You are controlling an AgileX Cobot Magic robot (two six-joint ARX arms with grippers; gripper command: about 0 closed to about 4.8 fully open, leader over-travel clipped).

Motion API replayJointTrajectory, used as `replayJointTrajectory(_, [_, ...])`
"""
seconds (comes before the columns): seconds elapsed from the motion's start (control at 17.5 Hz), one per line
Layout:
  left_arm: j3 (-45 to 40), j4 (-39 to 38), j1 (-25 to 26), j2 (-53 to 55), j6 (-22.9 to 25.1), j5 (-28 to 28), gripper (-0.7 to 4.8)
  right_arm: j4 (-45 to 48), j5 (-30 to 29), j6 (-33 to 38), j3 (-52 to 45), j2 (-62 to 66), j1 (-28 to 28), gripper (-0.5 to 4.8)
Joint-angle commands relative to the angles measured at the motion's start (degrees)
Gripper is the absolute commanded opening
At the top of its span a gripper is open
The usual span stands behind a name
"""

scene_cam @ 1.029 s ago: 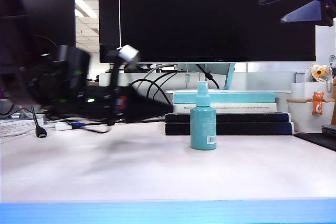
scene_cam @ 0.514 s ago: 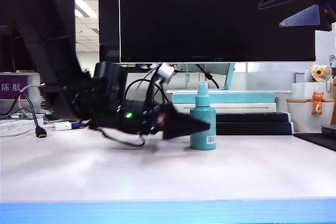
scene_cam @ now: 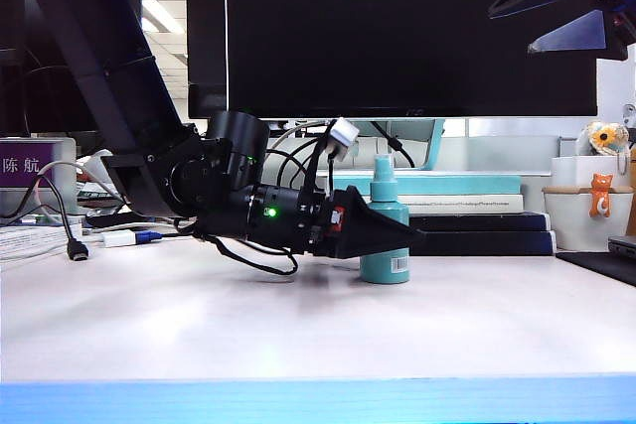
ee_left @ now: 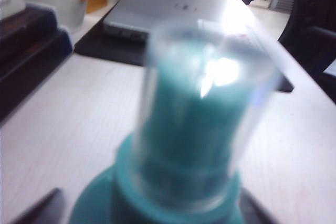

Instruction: Pick up the sprayer with the left hand and remove the lid with the right hand then place it on the table.

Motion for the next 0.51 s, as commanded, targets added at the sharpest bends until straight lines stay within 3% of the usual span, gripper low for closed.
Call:
replayJointTrajectory(0.06, [0.1,-0.3,0.0,-0.1,-0.2,-1.0,2.86,0.6,-0.3,0.0,0.3,-0.2,0.0,3.86])
replayJointTrajectory(0.17, [0.1,-0.3,0.0,-0.2,-1.6,-0.9,1.88,0.5,-0.5,0.0,0.3,-0.2,0.0,3.86])
replayJointTrajectory(0.34, [0.1,-0.3,0.0,-3.1,-10.1,6.7,1.75,-0.3,-5.4,0.5,0.3,-0.1,0.0,3.86])
replayJointTrajectory(0.51, [0.1,-1.8,0.0,-11.0,-20.2,14.2,1.74,-3.4,-14.2,2.4,0.3,-0.2,0.9,3.86])
